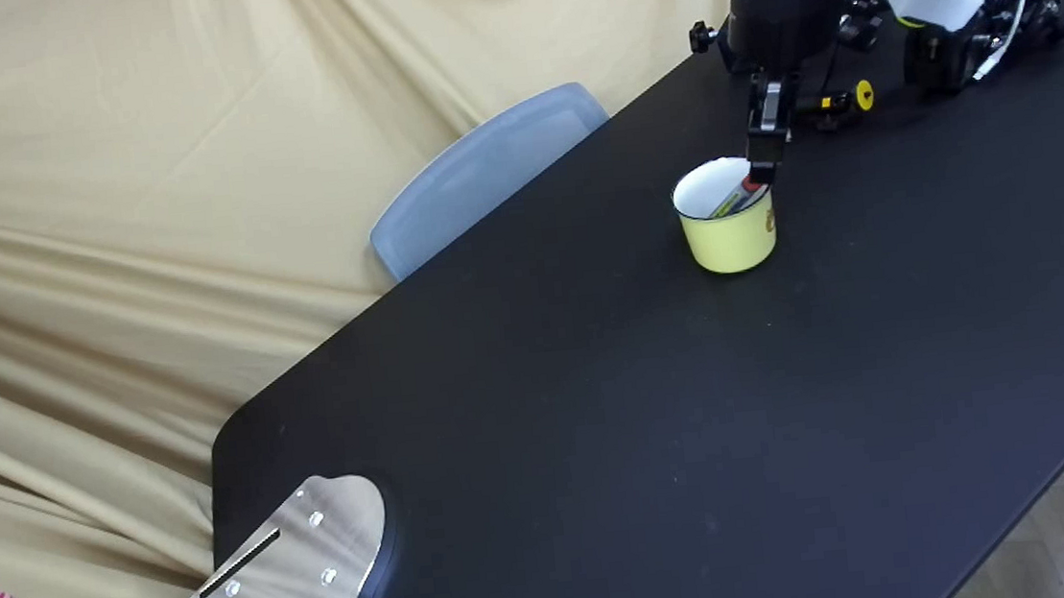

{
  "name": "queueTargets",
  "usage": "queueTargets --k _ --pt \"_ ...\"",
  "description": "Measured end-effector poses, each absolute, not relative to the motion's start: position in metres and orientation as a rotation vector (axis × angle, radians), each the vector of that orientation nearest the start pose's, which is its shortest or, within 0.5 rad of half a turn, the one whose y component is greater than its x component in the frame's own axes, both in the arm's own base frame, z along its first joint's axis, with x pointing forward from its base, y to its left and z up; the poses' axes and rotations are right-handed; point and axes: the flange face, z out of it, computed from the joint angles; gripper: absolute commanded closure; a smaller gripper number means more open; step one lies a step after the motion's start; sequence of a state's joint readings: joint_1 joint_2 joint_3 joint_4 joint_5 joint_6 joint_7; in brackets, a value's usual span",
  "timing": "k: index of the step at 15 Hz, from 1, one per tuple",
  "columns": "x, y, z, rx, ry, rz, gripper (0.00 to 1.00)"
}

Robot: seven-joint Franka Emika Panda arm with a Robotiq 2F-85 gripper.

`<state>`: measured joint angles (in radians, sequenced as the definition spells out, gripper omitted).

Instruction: Remove the red marker from the yellow mug, place the marker back in the mug, take the marker out of the mug

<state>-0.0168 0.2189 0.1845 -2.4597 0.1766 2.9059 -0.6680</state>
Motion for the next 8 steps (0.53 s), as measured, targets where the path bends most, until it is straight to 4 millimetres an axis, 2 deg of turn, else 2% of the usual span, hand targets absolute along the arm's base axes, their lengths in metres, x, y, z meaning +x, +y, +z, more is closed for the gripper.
queueTargets --k 4,8 --pt "0.497 0.085 0.242 -2.895 -1.019 -0.390 0.95" --pt "0.487 0.091 0.278 -2.899 -1.049 -0.468 0.95"
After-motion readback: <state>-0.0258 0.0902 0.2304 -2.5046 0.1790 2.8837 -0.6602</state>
